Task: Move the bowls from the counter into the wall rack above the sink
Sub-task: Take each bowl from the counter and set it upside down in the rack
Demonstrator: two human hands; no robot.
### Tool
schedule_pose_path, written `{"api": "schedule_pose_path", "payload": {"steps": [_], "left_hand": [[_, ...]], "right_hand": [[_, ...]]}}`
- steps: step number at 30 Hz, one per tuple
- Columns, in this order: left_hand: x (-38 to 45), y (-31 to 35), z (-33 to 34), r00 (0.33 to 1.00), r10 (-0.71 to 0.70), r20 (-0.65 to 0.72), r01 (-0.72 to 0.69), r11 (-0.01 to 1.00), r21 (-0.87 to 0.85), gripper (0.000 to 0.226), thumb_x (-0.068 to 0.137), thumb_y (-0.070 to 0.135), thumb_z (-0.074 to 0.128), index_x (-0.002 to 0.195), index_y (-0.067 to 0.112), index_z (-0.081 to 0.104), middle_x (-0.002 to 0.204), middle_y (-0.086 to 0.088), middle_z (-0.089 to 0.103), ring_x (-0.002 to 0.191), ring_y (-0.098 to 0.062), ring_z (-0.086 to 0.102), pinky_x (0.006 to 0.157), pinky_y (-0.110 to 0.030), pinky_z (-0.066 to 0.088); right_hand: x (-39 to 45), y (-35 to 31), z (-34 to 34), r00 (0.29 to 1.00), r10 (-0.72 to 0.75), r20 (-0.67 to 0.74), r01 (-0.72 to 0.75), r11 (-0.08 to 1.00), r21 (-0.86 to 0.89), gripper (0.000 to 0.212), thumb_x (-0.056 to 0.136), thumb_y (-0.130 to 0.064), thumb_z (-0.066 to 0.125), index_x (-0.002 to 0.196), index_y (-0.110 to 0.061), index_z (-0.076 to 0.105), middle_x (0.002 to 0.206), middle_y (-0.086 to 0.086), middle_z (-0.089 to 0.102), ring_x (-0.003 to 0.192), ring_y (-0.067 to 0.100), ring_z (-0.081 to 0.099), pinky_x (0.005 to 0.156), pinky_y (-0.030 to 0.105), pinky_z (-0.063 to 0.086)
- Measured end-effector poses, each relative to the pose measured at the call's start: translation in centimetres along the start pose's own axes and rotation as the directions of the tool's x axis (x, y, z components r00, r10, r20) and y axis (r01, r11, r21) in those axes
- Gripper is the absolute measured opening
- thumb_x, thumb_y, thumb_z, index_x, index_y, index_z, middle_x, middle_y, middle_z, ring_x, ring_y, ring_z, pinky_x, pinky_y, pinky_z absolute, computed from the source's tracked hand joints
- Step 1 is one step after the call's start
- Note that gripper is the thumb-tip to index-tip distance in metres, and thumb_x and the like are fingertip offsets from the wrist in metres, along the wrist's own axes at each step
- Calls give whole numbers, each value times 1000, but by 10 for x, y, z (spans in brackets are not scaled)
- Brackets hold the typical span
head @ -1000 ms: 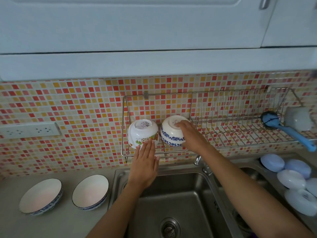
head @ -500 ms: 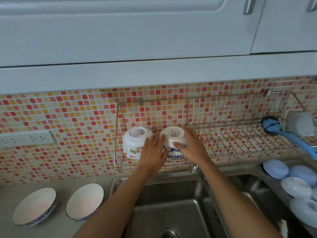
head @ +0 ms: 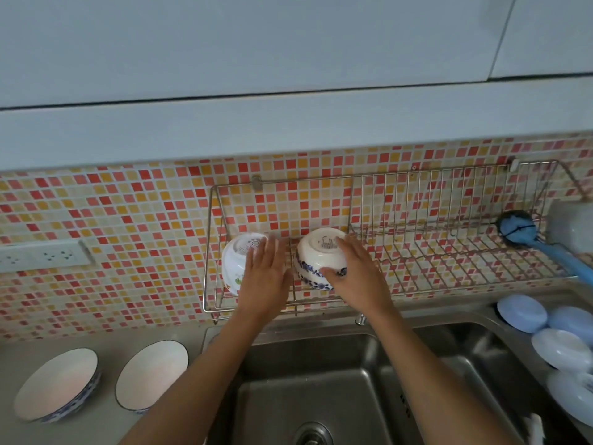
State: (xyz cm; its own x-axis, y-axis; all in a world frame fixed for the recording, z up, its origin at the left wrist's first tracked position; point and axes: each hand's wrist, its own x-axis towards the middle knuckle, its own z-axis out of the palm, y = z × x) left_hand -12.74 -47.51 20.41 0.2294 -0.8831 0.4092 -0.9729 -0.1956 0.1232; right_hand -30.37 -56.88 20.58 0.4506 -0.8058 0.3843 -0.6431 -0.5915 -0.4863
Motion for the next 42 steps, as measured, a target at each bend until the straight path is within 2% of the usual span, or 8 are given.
{"api": "schedule_pose_path", "payload": {"steps": [6, 11, 18, 26, 32, 35, 38, 42], "left_hand": [[-20, -43, 5, 999, -46, -5, 46, 998, -38, 64, 95, 51, 3, 152, 23, -2, 160, -2, -7, 147, -26, -10, 119, -49, 2], [-20, -46, 8, 1000, -16, 13, 17, 993, -113, 65, 93, 54, 0, 151, 25, -11, 159, 1, -15, 145, -21, -19, 119, -45, -3], [-22, -42, 6, 999, -40, -17, 37, 990, -134, 64, 96, 53, 3, 151, 23, -9, 159, 2, -13, 146, -19, -16, 119, -41, -2], [-89, -43, -6, 987, -163, -8, 160, 979, -129, 58, 101, 48, 21, 152, 28, 5, 158, 7, -5, 143, -10, -16, 114, -32, -15], [-151, -80, -27, 999, -52, 6, 52, 984, -173, 55, 102, 35, 36, 151, 30, 12, 160, 10, 7, 147, -12, -2, 118, -37, 3], [-173, -97, -33, 987, -161, -19, 151, 954, -260, 50, 101, 34, 39, 149, 27, 24, 158, 6, 19, 147, -12, 5, 119, -35, 10], [-200, -134, -28, 951, -309, -16, 283, 888, -363, 48, 100, 37, 39, 146, 23, 33, 155, 3, 29, 145, -15, 20, 116, -33, 19], [-230, -201, -7, 849, -524, 70, 501, 755, -423, 46, 99, 33, 40, 142, 17, 37, 151, -4, 35, 138, -23, 32, 110, -36, 30]], "right_hand": [[-2, 1, 5, 949, -233, 213, 283, 927, -246, 78, 88, -74, 26, 154, -36, 11, 164, -6, -2, 150, 20, -9, 121, 50, 5], [-2, -3, 3, 937, -195, 290, 284, 909, -304, 86, 80, -81, 3, 153, -36, -9, 160, -6, -24, 145, 18, -27, 120, 49, -7], [-1, -4, 3, 940, -163, 299, 260, 911, -319, 78, 89, -74, 16, 152, -38, -11, 160, -7, -23, 146, 19, -25, 120, 51, -2], [-30, -7, 18, 985, -168, -31, 151, 942, -301, 55, 99, -44, 31, 144, -17, 45, 153, 9, 38, 143, 29, 32, 104, 54, 43], [-81, -36, 55, 969, -87, -230, 34, 974, -223, 51, 99, -43, 32, 131, -12, 57, 149, 15, 43, 140, 33, 34, 118, 55, 11], [-115, -82, 74, 973, -25, -231, 37, 998, 48, 50, 96, -38, 45, 138, -11, 50, 157, 15, 30, 146, 32, 21, 115, 43, 16], [-158, -132, 108, 959, -124, -254, 177, 965, 195, 37, 93, -30, 53, 123, -9, 61, 142, 12, 46, 132, 22, 43, 105, 23, 33], [-184, -178, 177, 998, -44, 55, 24, 946, 322, 26, 89, -21, 65, 114, -15, 62, 103, -1, 61, 91, 14, 61, 77, 21, 52]]}}
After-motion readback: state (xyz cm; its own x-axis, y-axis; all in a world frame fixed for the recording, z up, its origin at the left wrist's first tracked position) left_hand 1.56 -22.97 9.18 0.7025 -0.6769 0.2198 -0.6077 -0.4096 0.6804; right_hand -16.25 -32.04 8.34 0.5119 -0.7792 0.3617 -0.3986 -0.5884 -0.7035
